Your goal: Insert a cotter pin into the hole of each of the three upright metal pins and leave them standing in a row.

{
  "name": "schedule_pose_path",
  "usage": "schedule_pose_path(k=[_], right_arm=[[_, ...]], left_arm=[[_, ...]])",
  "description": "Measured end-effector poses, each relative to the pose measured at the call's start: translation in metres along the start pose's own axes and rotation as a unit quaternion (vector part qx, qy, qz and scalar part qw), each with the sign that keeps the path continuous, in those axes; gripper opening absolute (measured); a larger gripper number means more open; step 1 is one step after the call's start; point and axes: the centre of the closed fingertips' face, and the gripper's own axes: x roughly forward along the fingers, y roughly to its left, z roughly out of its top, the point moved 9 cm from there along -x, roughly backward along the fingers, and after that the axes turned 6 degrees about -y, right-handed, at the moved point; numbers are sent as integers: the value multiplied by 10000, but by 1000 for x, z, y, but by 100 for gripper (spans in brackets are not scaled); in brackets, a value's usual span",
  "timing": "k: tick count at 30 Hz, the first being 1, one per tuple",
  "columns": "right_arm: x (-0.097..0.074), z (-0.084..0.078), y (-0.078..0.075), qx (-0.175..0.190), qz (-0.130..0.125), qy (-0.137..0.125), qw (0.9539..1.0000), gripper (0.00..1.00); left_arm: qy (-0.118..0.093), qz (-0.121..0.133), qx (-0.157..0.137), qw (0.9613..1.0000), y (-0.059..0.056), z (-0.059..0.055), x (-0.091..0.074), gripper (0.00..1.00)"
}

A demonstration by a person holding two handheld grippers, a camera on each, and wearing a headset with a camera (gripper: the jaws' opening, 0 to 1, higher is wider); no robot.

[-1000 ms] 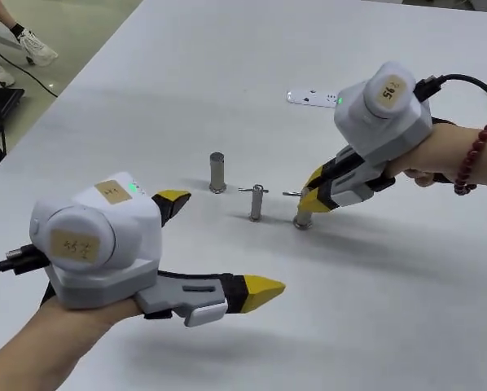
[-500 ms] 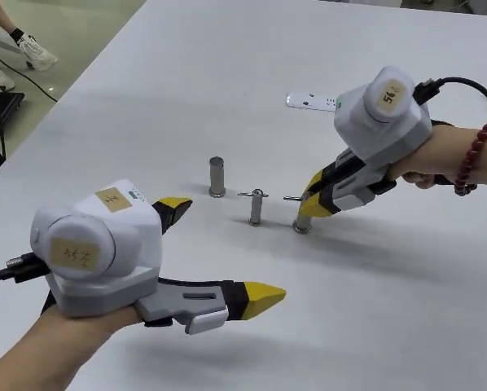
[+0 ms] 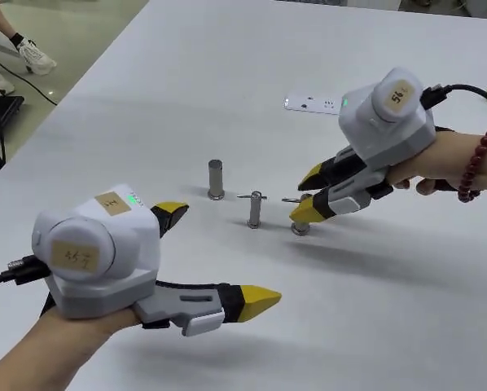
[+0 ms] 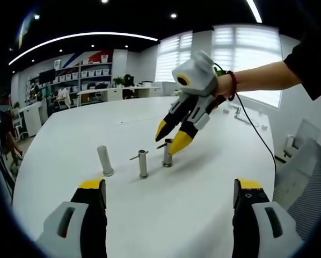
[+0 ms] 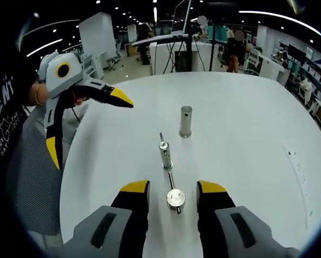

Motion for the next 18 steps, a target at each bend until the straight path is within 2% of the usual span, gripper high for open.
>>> schedule_pose_path(k=[5,10,18], right_arm=[[6,10,2,291,-30,-336,9990,36],[15,25,1,690,-191,-897,9934,39],[35,43,-2,613,-443,-1216,9897,38]], left_arm=[[18,-3,23,10000,0,0,0,98],[3,-15,-13,10000,0,-1,1,98],[-88,32,-44,9999,1,1,1,98]])
